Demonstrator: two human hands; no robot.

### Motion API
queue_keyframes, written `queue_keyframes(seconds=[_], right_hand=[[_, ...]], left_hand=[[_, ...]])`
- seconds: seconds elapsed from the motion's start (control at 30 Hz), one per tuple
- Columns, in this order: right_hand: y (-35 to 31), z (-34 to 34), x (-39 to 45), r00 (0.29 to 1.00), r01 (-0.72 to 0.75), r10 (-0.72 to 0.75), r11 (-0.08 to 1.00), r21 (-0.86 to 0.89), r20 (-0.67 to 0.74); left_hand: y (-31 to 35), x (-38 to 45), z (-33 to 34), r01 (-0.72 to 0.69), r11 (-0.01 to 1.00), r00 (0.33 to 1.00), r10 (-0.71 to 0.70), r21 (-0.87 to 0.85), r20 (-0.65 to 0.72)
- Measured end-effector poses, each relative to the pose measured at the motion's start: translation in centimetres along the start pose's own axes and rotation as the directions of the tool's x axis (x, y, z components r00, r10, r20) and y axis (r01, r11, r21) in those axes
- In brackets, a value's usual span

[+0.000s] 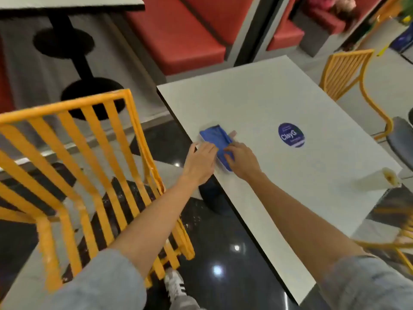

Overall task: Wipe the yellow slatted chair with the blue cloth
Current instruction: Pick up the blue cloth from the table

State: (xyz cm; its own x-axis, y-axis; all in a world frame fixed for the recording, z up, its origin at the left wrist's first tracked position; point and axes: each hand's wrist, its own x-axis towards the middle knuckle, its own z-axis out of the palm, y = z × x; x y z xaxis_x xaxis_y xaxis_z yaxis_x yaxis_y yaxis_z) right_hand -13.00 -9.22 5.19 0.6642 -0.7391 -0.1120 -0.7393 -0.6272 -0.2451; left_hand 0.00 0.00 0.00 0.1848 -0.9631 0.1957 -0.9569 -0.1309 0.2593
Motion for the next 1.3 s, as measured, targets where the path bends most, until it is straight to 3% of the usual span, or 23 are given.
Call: queue_keyframes(seconds=[0.17,0.4,0.63,0.77,0.9,1.0,1.07,1.17,1.23,1.3], right_hand=[[1.1,0.6,-0.2,0.996,-0.001,0.004,0.999,-0.037,0.09],[0.6,2.5,0.0,0.993,-0.073,0.075,0.997,0.022,-0.086],[0.6,0.5,0.7,0.984,-0.101,0.109,0.993,0.066,-0.143],[-0.1,-1.8,0.5,0.947,-0.02,0.035,0.998,0.052,-0.318],[-0.8,-4.2,-0.9,0.808,0.192,-0.07,0.97,0.15,-0.585],[-2.0,-4.8,-2.0,0.756,0.318,-0.074,0.91,0.267,-0.65],[-3.4,-5.2,-2.9,0.805,0.348,-0.031,0.834,0.429,-0.592],[-5.7,-5.9,-4.2,0.923,0.316,-0.032,0.633,0.707,-0.384],[-7.1,-5.8,-4.5,0.984,0.179,-0.073,0.533,0.827,-0.165],[-8.6,-4.8,-4.9,0.991,-0.007,-0.112,0.475,0.88,0.069]], left_hand=[[-0.6,1.5,1.5,0.008,1.0,0.999,-0.009,0.016,0.035],[-1.0,1.1,1.8,0.027,0.995,0.998,-0.022,-0.099,0.058],[-0.7,1.3,0.7,0.073,0.97,0.99,-0.043,-0.233,0.133],[0.1,2.5,-1.4,0.039,0.918,0.998,-0.017,-0.395,0.06],[1.2,3.5,-4.1,0.03,0.794,0.993,-0.091,-0.607,-0.07],[1.7,2.7,-6.7,-0.014,0.703,0.975,-0.147,-0.711,-0.165],[1.4,1.0,-8.3,-0.039,0.68,0.962,-0.173,-0.732,-0.212],[-0.1,-3.0,-10.6,0.001,0.638,0.964,-0.207,-0.77,-0.169],[-1.4,-6.0,-11.2,0.075,0.613,0.975,-0.209,-0.787,-0.07],[-2.4,-9.5,-11.3,0.191,0.543,0.965,-0.258,-0.818,0.054]])
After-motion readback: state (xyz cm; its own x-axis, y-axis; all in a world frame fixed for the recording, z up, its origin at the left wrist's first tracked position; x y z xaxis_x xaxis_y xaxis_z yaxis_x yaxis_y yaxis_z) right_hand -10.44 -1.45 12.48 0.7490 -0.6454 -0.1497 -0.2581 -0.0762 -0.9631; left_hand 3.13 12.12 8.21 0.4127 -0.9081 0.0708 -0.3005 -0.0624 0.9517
